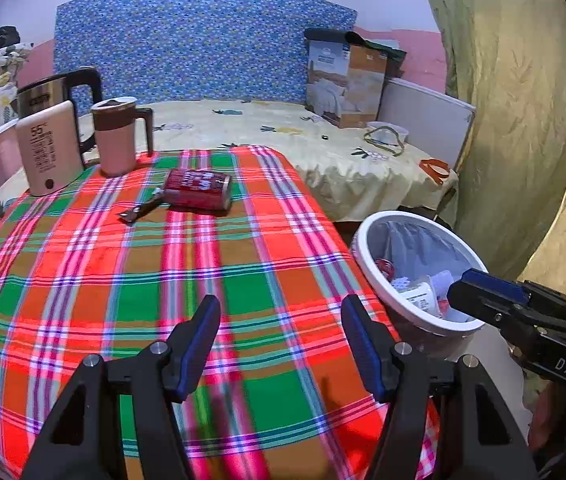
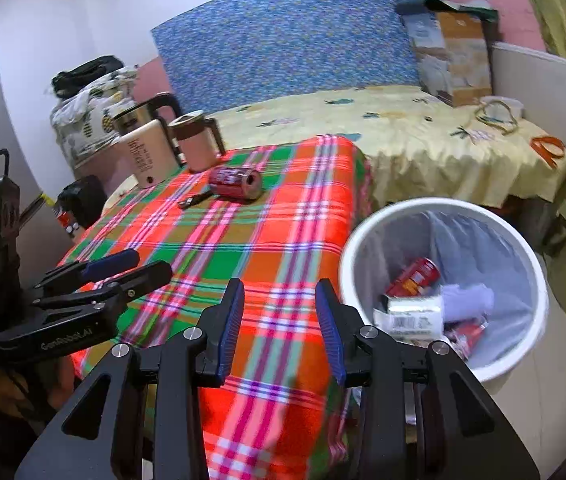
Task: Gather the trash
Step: 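Move both open tools back over the remaining trash on the cloth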
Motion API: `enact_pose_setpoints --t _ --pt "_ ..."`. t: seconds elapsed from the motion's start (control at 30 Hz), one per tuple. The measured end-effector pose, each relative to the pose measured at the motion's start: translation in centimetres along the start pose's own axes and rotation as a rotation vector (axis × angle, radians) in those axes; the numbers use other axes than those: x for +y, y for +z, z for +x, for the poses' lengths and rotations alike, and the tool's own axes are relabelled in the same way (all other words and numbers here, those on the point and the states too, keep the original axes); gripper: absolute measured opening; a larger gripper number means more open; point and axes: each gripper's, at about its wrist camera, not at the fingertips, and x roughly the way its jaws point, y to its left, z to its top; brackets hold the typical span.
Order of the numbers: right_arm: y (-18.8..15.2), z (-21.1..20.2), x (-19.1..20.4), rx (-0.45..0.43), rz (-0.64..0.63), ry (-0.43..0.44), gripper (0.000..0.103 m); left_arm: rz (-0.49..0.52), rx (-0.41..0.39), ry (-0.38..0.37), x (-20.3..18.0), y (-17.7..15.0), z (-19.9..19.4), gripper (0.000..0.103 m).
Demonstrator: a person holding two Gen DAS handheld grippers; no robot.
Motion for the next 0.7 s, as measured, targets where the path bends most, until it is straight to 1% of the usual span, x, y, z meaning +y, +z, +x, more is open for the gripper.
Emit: enact_pose_setpoints --t 0.13,0.2,0.27,0.3,0.43,0.57,0.7 --pt "0.7 0.8 1.4 0.007 -0.039 0.028 0.039 -0.013 -0.006 0.018 1.3 0.0 -0.4 0.065" --pt "1.0 1.3 1.8 0.014 -0.051 0.040 0.041 -0.021 -0.005 0.025 2.1 0.1 -0.6 0.065" --pt "1.2 1.8 2.4 0.024 -0.064 0.051 0.050 -0.025 -0.011 0.036 2.8 0.2 -0.7 0.065" --pt "1.4 2.2 2.7 0.031 -0.073 0.054 0.052 -0.025 -0.013 0.040 3.1 0.2 -0.7 0.065" --pt "2.0 3.3 3.9 0.045 -0.110 0.065 0.052 -0.035 -0.013 0.050 4.5 0.5 -0.6 0.065" --pt "2.8 4.2 5.0 0.046 -0.147 0.089 0.052 -0.023 -0.012 0.067 5.7 1.0 -0.2 0.065" --pt "3.8 5.2 5.4 0.043 -0.167 0.107 0.053 -0.020 -0.008 0.075 7.0 1.7 0.3 0.065"
